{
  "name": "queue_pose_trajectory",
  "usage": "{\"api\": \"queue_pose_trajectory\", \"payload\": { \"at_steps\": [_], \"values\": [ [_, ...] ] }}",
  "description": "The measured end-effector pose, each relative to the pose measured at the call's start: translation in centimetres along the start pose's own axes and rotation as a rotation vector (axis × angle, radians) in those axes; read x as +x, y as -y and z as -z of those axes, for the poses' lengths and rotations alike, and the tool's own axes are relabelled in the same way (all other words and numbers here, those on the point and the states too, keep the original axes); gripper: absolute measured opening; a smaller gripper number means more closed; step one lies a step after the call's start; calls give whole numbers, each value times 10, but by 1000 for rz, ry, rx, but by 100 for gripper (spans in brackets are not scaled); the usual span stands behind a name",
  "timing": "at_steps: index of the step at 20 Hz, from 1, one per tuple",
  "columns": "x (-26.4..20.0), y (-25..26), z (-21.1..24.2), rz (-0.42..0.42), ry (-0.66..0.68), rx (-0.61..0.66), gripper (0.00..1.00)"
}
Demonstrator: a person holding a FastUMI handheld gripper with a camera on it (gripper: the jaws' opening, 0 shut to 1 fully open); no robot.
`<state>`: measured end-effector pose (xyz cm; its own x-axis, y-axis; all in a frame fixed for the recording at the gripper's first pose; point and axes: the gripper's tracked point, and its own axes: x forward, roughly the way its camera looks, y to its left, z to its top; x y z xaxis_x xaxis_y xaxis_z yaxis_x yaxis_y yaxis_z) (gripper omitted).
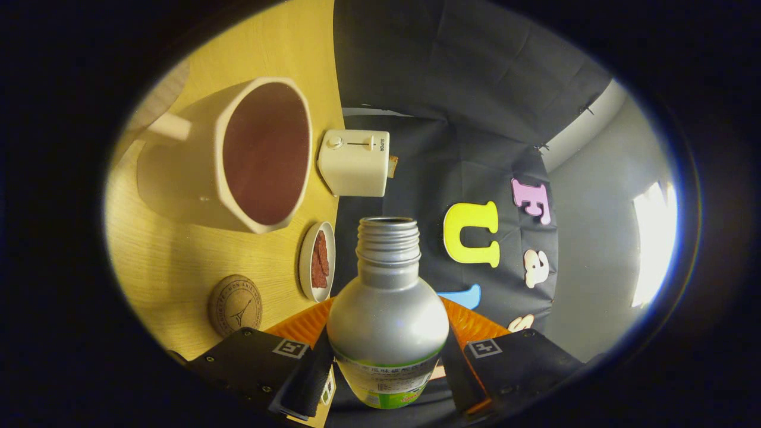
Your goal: Take the bottle from table, then pour the juice into the cup, finally place the bottle on the coaster
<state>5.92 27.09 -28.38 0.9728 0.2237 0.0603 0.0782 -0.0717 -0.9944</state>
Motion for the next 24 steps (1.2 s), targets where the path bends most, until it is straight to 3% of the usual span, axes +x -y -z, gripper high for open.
{"api": "queue_pose_trajectory", "payload": {
  "at_steps": [24],
  "values": [
    [4, 27, -3, 80, 42, -155, 82]
  ]
}}
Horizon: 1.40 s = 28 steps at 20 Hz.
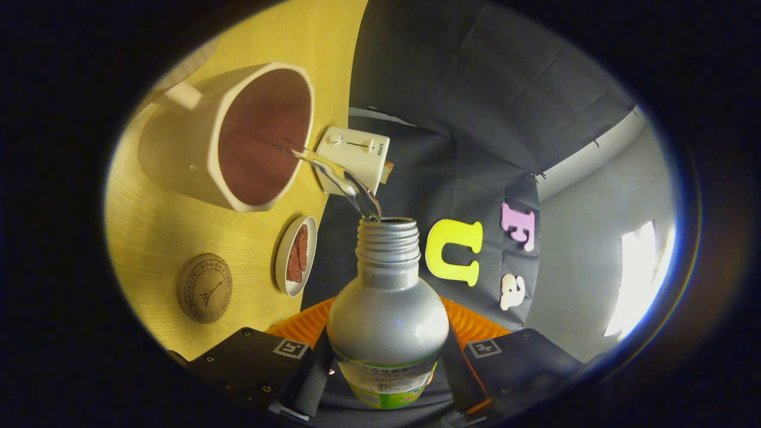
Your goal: Take the bottle from table, then pour the juice into the cup, finally place the bottle on the coaster
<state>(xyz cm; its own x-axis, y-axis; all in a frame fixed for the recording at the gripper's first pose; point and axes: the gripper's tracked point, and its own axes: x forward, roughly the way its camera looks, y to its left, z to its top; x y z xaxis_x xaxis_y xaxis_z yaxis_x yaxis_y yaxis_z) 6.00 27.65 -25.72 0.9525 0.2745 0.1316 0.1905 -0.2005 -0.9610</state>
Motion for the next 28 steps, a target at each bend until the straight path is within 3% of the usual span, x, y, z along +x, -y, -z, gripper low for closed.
{"api": "queue_pose_trajectory", "payload": {
  "at_steps": [28],
  "values": [
    [2, 14, 10, 41, 12, -129, 82]
  ]
}}
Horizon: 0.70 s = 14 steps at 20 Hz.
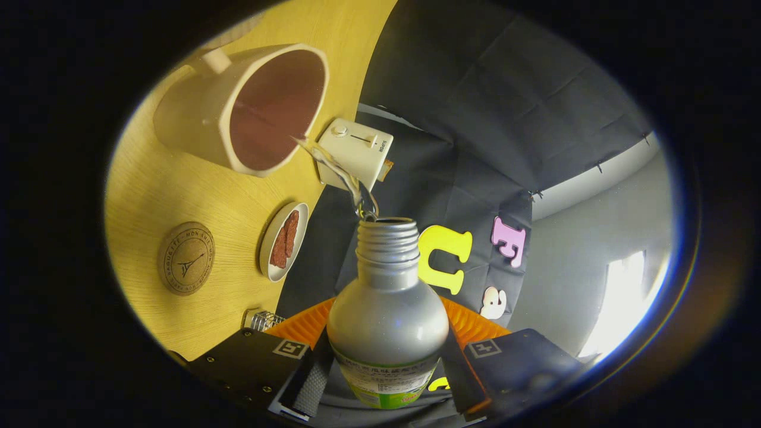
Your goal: Take the bottle from table, then pour the juice into the cup, finally place the bottle on the coaster
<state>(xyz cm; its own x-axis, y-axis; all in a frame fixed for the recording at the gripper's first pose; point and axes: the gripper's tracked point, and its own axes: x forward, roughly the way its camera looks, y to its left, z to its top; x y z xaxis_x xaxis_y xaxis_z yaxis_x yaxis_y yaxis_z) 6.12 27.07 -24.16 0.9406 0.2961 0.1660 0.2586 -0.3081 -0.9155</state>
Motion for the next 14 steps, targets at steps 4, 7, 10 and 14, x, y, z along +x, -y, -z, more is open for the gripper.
{"api": "queue_pose_trajectory", "payload": {
  "at_steps": [4, 7, 10, 14],
  "values": [
    [-1, -1, 1, -2, 5, -12, 82],
    [-1, -2, 0, -6, 12, -25, 82],
    [-1, -2, 0, -10, 13, -34, 82],
    [-1, -3, 0, -8, 15, -43, 82]
  ]
}}
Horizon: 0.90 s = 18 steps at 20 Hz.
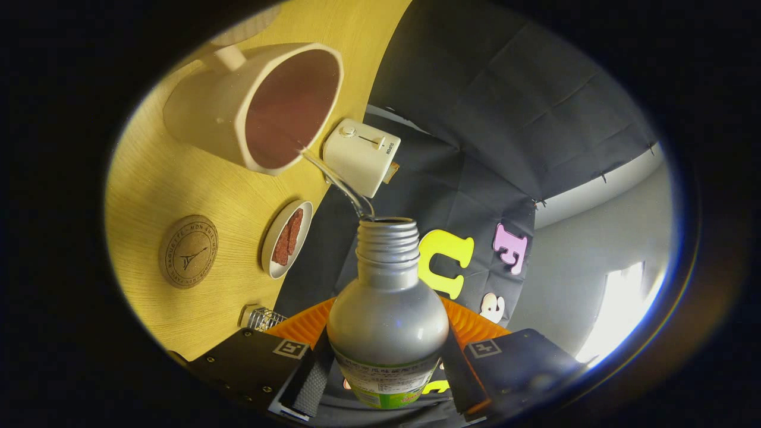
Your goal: Take the bottle from table, then pour the juice into the cup, finally place the bottle on the coaster
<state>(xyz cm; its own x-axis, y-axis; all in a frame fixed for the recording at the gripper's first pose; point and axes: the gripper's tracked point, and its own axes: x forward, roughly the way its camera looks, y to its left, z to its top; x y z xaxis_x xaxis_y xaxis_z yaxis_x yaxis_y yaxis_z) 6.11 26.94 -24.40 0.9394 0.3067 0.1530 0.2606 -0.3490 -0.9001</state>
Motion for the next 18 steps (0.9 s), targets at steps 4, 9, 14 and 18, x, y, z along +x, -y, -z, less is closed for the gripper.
{"api": "queue_pose_trajectory", "payload": {
  "at_steps": [4, 9, 14, 18],
  "values": [
    [0, -1, 0, -5, 3, 1, 82],
    [-2, -2, -1, -9, 6, -5, 82],
    [-2, -2, -2, -14, 11, -20, 82],
    [-5, -4, -6, -16, 22, -32, 82]
  ]
}}
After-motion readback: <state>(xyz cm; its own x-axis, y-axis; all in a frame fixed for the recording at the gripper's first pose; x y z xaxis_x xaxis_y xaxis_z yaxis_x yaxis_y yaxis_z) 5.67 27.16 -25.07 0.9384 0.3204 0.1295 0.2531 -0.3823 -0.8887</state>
